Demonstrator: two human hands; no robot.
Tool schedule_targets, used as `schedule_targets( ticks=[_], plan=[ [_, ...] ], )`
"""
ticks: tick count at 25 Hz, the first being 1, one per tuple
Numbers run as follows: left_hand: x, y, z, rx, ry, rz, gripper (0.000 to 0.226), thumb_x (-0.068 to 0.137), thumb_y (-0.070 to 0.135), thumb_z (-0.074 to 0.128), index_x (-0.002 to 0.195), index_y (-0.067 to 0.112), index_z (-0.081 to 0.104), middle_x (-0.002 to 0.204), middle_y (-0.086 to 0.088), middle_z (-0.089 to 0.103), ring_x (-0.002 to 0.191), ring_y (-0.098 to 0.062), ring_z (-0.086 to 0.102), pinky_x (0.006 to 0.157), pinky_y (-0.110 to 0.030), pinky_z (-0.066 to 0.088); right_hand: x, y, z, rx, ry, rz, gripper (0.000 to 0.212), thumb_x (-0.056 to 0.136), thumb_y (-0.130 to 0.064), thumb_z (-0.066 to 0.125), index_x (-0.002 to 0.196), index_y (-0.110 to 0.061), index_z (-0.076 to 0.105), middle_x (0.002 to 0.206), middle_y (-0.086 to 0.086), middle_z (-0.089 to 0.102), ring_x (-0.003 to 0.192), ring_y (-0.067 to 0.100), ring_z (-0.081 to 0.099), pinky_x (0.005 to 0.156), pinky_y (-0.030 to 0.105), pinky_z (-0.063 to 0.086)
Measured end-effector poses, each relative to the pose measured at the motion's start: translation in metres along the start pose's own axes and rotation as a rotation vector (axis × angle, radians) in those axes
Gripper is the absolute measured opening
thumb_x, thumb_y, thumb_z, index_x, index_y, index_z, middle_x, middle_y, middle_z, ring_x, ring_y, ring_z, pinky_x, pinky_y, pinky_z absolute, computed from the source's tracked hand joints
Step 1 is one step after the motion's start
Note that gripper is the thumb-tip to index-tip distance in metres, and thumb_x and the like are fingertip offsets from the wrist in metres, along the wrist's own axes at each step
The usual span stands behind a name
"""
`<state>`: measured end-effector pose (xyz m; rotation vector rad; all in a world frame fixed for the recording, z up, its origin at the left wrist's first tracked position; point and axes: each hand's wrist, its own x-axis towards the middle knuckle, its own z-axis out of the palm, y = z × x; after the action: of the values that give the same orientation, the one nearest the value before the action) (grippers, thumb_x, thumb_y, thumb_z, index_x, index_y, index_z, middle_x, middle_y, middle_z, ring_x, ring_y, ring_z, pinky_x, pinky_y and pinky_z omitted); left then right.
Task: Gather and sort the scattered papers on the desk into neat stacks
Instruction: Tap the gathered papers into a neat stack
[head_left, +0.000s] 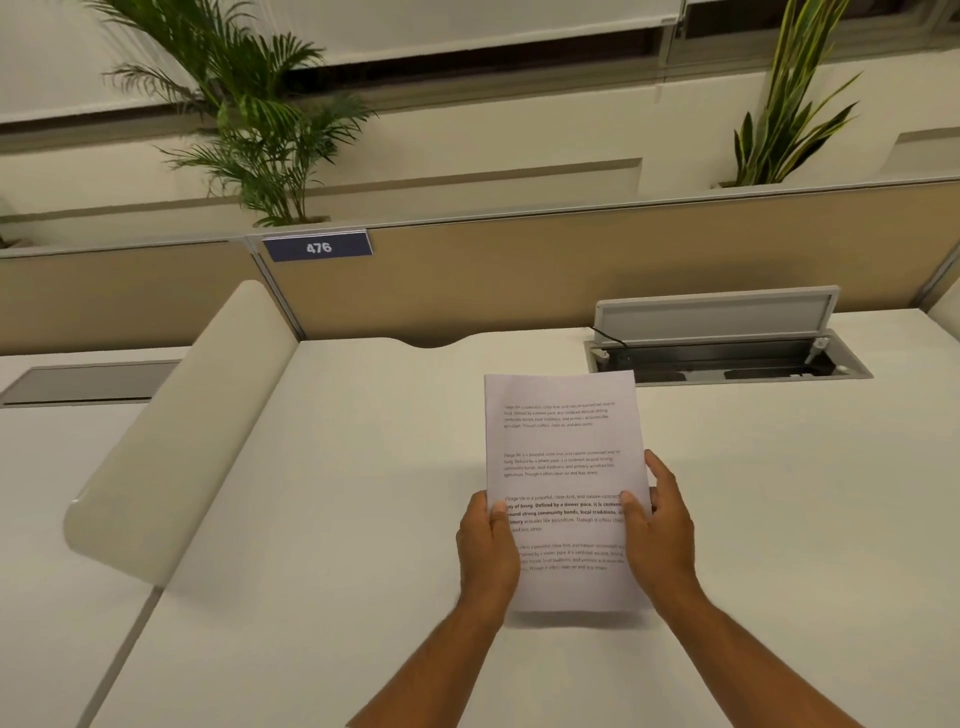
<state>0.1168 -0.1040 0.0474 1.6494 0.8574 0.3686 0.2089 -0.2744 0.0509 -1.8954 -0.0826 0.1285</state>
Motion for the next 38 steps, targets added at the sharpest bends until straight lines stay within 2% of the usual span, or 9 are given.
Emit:
schedule_targets(
  ticks=[3,6,10,14,20,26,31,35,38],
  plan=[
    [0.021,-0.005,-0.029,-0.092,0.052,-0.120,0.028,0.113,0.021,0.046,0.100,0.022,0.071,0.098,0.001,0.080,0.087,-0.019,0.078,0.068,-0.027,0.064,0.008,-0.010,0.038,-0.026,-0.050,0.029,0.056,0.108,-0.017,0.054,0.159,-0.027,0.037,0.151,0.004,0.057,0.130,0.031,0.061,0.107,0.058,0.054],
    [0.049,-0.010,-0.066,-0.189,0.161,-0.187,0.023,0.109,0.013,0.057,0.101,0.026,0.075,0.096,0.004,0.083,0.081,-0.014,0.081,0.065,-0.025,0.064,0.014,-0.023,0.085,-0.008,-0.099,0.053,0.057,0.107,-0.016,0.056,0.160,-0.026,0.037,0.154,0.005,0.055,0.135,0.032,0.057,0.110,0.059,0.050],
    [0.089,-0.009,-0.119,-0.276,0.273,-0.184,0.051,0.107,0.008,0.062,0.141,0.046,0.058,0.112,0.004,0.080,0.089,-0.015,0.079,0.062,-0.017,0.062,0.019,-0.044,0.156,0.021,-0.149,0.087,0.058,0.105,-0.011,0.058,0.159,-0.025,0.039,0.152,0.007,0.057,0.137,0.032,0.057,0.114,0.055,0.047],
    [0.139,-0.021,-0.165,-0.242,0.306,-0.175,0.048,0.107,0.004,0.061,0.149,0.027,0.062,0.132,0.001,0.076,0.103,-0.017,0.077,0.080,-0.018,0.063,0.032,-0.064,0.224,0.004,-0.186,0.135,0.059,0.105,-0.009,0.058,0.159,-0.023,0.039,0.150,0.008,0.058,0.138,0.031,0.055,0.116,0.051,0.045],
    [0.220,-0.035,-0.217,-0.178,0.307,-0.181,0.048,0.107,0.003,0.059,0.149,0.026,0.062,0.125,0.000,0.078,0.098,-0.016,0.077,0.070,-0.012,0.060,0.061,-0.084,0.304,-0.060,-0.254,0.160,0.059,0.107,-0.010,0.055,0.160,-0.021,0.035,0.157,0.008,0.052,0.146,0.030,0.047,0.120,0.049,0.041],
    [0.287,-0.038,-0.234,-0.107,0.253,-0.189,0.045,0.106,0.000,0.058,0.146,0.020,0.065,0.110,0.004,0.078,0.093,-0.015,0.076,0.061,-0.009,0.057,0.094,-0.089,0.357,-0.118,-0.249,0.201,0.058,0.107,-0.014,0.056,0.160,-0.022,0.034,0.158,0.007,0.049,0.146,0.032,0.047,0.117,0.051,0.043],
    [0.319,-0.037,-0.236,-0.013,0.254,-0.196,0.047,0.105,0.000,0.057,0.149,0.015,0.062,0.139,-0.011,0.071,0.115,-0.029,0.073,0.100,-0.040,0.062,0.115,-0.091,0.381,-0.172,-0.260,0.220,0.058,0.105,-0.014,0.059,0.158,-0.022,0.036,0.154,0.007,0.053,0.138,0.033,0.055,0.110,0.051,0.049],
    [0.333,-0.037,-0.240,0.121,0.253,-0.202,0.050,0.104,0.000,0.055,0.152,0.010,0.057,0.150,-0.015,0.063,0.126,-0.033,0.068,0.106,-0.043,0.058,0.126,-0.092,0.391,-0.249,-0.281,0.240,0.048,0.102,-0.014,0.061,0.148,-0.015,0.045,0.142,0.009,0.062,0.118,0.031,0.066,0.096,0.044,0.058],
    [0.335,-0.038,-0.241,0.184,0.242,-0.203,0.052,0.103,0.002,0.057,0.154,0.007,0.054,0.156,-0.014,0.057,0.134,-0.033,0.062,0.109,-0.039,0.054,0.130,-0.088,0.390,-0.276,-0.284,0.243,0.033,0.099,-0.017,0.063,0.130,-0.010,0.054,0.126,0.010,0.067,0.098,0.025,0.064,0.081,0.035,0.055]
  ],
)
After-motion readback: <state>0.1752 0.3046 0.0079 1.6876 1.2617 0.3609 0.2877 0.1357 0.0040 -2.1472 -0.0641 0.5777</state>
